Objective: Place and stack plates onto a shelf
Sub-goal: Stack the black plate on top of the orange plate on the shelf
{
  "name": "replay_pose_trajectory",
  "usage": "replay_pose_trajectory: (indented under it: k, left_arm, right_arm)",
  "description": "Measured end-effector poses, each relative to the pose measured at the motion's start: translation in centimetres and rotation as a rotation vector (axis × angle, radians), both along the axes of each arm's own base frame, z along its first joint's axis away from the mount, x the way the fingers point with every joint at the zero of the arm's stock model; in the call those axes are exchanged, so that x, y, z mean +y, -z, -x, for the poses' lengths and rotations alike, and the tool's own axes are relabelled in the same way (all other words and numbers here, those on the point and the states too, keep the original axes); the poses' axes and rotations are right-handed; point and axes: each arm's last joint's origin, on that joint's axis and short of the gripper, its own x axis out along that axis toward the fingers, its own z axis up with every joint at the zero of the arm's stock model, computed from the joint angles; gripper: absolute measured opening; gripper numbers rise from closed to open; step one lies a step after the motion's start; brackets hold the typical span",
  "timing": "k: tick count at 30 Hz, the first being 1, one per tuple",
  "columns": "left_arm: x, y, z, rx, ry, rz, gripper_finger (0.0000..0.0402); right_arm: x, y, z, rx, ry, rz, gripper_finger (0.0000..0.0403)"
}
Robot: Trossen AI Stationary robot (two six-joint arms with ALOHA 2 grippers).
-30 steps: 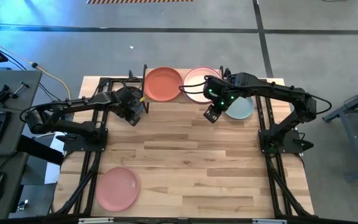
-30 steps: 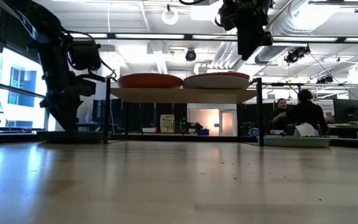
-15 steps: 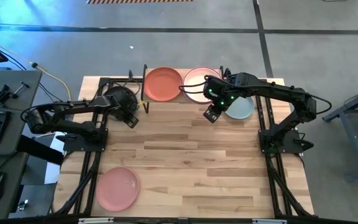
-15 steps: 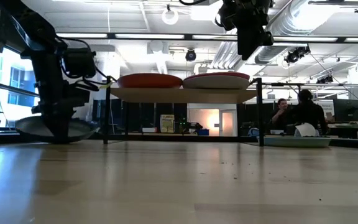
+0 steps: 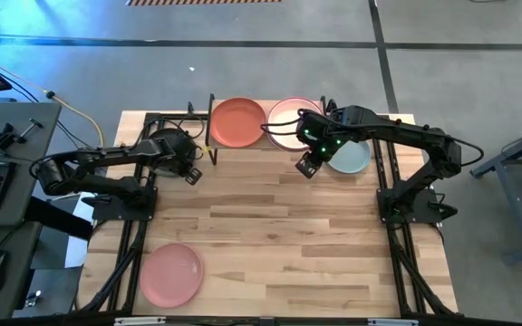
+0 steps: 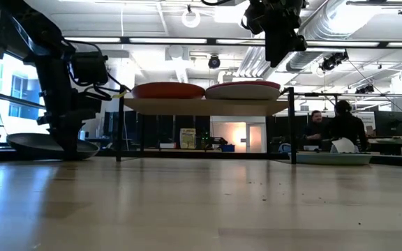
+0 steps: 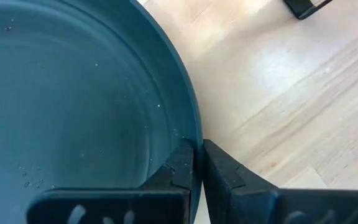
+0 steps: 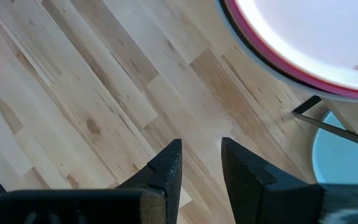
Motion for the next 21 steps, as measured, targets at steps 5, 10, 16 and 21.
replay_pose_trajectory:
  k: [5, 10, 16, 21]
  left_arm:
    - [0.1, -0.5, -0.1, 0.004, 0.000, 0.013, 0.0003]
    - [0.4, -1.7, -0.7, -0.023, 0.015, 0.032, 0.0001]
    - [0.7, -2.9, -1.2, -0.047, 0.031, 0.043, 0.0001]
    - [0.8, -4.1, -1.4, -0.025, 0.046, 0.049, 0.0001]
  right_arm:
    - [0.0, 0.0, 0.0, 0.000, 0.000, 0.000, 0.0091]
    - [0.0, 0.0, 0.0, 0.000, 0.000, 0.000, 0.0091]
    - [0.0, 0.0, 0.0, 0.000, 0.000, 0.000, 0.0091]
    - [0.0, 0.0, 0.0, 0.000, -0.001, 0.000, 0.0091]
